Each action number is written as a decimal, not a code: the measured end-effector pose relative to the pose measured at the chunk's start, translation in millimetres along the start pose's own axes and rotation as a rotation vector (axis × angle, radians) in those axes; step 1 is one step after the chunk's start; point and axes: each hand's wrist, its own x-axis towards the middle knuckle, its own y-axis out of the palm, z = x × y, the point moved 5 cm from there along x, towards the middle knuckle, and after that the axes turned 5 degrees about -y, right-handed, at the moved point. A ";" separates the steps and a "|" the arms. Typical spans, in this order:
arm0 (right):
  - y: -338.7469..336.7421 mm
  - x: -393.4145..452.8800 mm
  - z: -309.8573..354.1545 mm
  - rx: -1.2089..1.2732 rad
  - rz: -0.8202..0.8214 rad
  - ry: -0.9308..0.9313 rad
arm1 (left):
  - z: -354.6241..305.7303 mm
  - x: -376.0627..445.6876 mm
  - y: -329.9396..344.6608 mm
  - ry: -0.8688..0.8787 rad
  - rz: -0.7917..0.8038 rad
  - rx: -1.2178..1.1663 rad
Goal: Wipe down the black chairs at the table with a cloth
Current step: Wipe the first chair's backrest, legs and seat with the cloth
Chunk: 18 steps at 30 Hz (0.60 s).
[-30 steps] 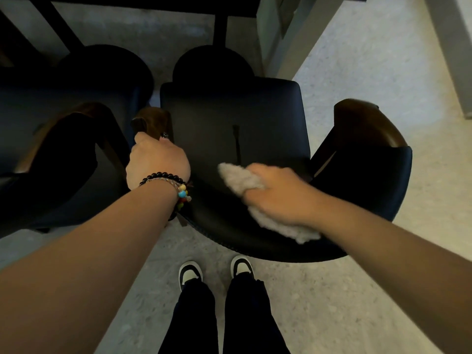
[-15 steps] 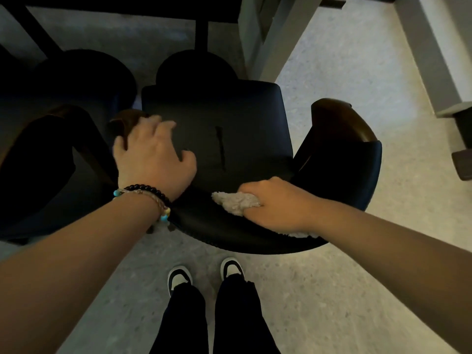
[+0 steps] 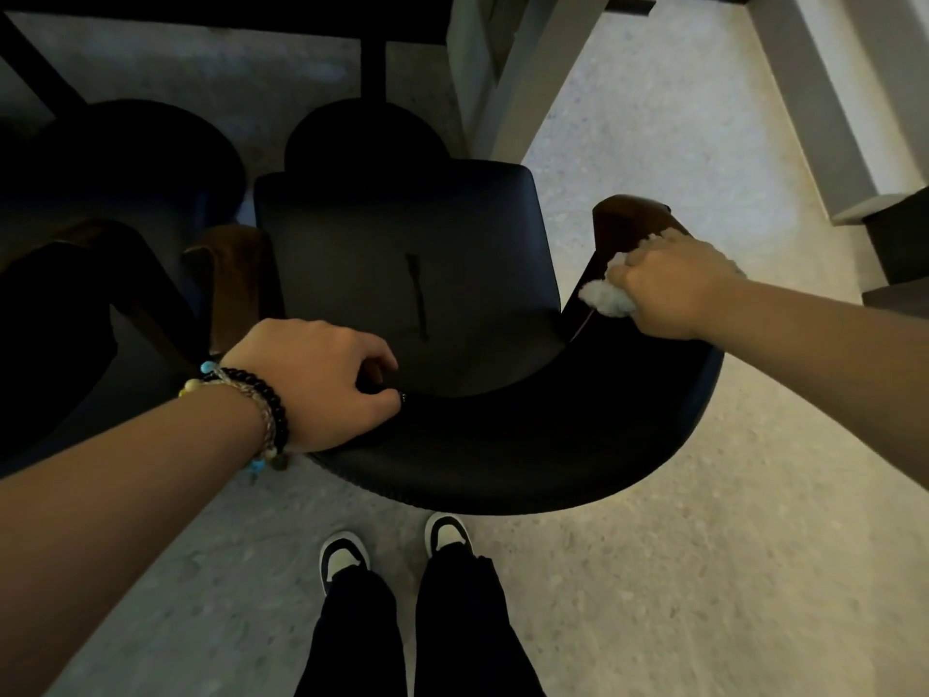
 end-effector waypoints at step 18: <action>21.4 47.9 22.9 0.202 0.219 0.081 | 3.8 1.6 3.0 -0.037 -0.027 -0.049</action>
